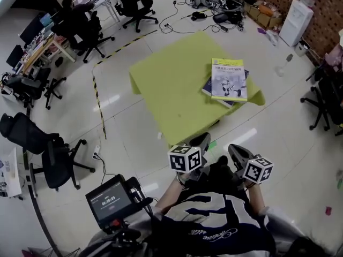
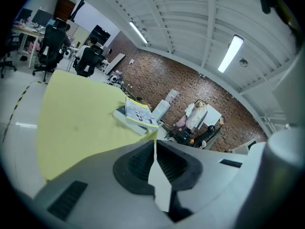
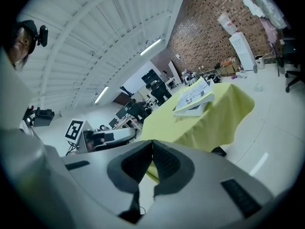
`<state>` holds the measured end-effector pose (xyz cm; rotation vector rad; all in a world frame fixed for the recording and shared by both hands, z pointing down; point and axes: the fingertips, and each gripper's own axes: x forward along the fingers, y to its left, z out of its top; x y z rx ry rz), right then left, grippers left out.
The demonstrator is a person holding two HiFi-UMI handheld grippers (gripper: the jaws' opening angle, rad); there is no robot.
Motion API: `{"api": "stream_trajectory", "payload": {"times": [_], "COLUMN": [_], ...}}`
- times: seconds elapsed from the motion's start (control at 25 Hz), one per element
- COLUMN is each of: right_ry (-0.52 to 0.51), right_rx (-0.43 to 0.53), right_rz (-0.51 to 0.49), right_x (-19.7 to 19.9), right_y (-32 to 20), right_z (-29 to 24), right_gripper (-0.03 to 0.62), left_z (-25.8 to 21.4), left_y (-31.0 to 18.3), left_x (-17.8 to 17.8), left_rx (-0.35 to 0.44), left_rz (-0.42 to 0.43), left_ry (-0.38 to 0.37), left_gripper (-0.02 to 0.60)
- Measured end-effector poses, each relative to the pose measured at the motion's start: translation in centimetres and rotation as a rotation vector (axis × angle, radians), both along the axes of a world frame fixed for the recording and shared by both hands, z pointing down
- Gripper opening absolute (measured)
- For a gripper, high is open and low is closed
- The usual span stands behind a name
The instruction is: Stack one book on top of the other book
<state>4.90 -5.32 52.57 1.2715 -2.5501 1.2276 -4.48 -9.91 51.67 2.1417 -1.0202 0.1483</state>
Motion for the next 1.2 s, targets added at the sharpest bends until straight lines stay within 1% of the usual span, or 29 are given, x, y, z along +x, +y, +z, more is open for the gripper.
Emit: {"api": "stream_trajectory", "payload": {"times": [0.04,0.24,0.4,0.48,0.64,0.76,0.88,1.04,1.2], "right_ry": [-0.008,-0.048,-0.075,-0.081,-0.083,-0.087,-0.091,-0.104,-0.118], "right_rx": [0.012,0.054,0.074,0.075,0.06,0.045,0.032,0.016,0.011], "right_rz": [0.002,0.002,-0.013,-0.027,-0.036,-0.027,-0.046,-0.079,-0.108], "right_x": [0.1,1.6,2.4,3.1,6.0,8.5,10.3,10.9,10.7], "right_y": [0.3,1.7,3.7,5.1,9.0,12.4,16.0,20.5,23.0], "right_z": [-0.5,-2.1,-2.8,-3.1,-3.0,-2.8,-2.3,-1.8,-1.3], "right_gripper": [-0.003,-0.003,-0.003,-0.003,-0.003,-0.003,-0.003,-0.003,-0.003], "left_z": [-0.3,-1.7,-3.3,-3.7,-3.3,-2.6,-1.8,-0.6,-0.5], "left_y": [0.6,2.9,4.1,5.2,9.2,13.2,17.5,22.4,25.2], "left_x": [0.2,2.0,3.2,4.3,8.1,11.1,13.6,14.9,15.0], "left_rx": [0.011,0.069,0.109,0.115,0.097,0.076,0.046,-0.002,-0.007], "left_rz": [0.004,0.017,-0.006,-0.013,0.003,0.03,0.034,0.026,0.012], "left_ry": [-0.013,-0.063,-0.068,-0.063,-0.059,-0.072,-0.065,-0.073,-0.102], "left_gripper": [0.008,0.005,0.005,0.005,0.005,0.005,0.005,0.005,0.005]}}
